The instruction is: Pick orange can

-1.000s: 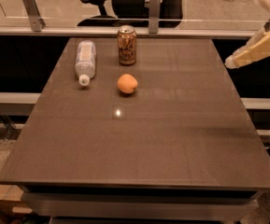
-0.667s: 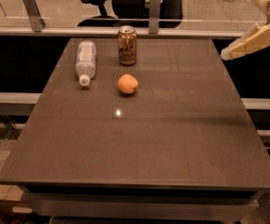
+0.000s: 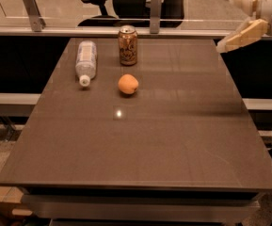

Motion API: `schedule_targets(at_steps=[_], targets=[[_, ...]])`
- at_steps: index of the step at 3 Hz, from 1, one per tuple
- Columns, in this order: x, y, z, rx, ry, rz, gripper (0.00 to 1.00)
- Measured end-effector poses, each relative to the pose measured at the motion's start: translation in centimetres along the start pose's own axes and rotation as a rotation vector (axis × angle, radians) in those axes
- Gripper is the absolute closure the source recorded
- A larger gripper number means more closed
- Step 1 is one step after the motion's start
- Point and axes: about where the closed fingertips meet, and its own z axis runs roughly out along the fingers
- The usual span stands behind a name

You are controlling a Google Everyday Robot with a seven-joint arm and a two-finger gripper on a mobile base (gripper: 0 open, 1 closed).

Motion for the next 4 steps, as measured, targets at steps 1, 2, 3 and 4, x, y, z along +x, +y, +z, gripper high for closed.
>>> schedule_targets(at_steps=[1,2,3,4], targets=[[0.1,0.2,0.5,0.002,-0.009,0.016,0.0],[0.9,1.2,2.9,-0.023,-0.028,0.058,0.0],[2.0,2.9,6.4,-0.067,-0.059,0.118,0.0],[2.3,4.9,9.5,-0.089,-0.1,0.169,0.0]])
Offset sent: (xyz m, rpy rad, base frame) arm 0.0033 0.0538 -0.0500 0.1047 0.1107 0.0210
